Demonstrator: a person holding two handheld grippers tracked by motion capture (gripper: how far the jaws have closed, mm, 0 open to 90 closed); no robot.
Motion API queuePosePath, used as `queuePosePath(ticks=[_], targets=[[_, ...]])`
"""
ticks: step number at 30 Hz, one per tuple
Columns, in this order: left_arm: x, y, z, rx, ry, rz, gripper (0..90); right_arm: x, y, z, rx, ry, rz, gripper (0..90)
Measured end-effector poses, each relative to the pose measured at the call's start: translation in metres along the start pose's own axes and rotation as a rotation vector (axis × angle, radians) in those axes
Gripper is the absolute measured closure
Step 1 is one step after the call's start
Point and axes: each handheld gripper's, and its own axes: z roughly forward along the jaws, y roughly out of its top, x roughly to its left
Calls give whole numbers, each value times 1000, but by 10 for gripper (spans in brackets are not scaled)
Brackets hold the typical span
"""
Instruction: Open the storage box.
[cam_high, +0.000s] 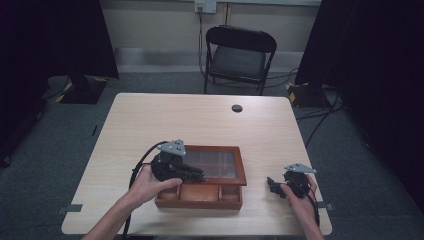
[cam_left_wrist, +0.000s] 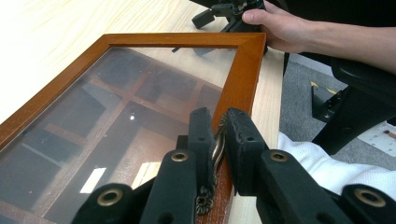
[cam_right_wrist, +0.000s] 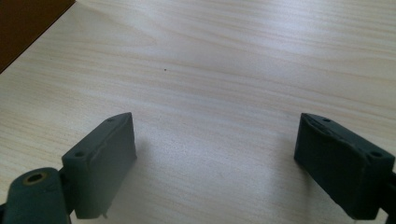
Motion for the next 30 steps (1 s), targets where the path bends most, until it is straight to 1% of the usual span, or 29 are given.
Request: queuePosePath(ticks=[9,12,14,16,17,23,24,27,30], targets=[[1,2,-1,1,-6,-6,808,0,0,0,0,0,0,115],[1,3,-1,12,-7,-4,809,0,0,0,0,0,0,115],[2,4,-1,9,-9,0,809,0,0,0,0,0,-1,115],[2,4,-1,7,-8,-2,809,0,0,0,1,1,0,115],[2,4,-1,-3,-5,-6,808,0,0,0,0,0,-1,114],[2,6,-2,6,-7,-1,809,0,0,0,0,0,-1,114],[2,7,-2,13,-5,1,809,0,0,0,0,0,-1,115],[3,9,-3,3,-7,-3,809,0,0,0,0,0,-1,115],[4,12,-5,11,-2,-5,809,0,0,0,0,0,-1,114]])
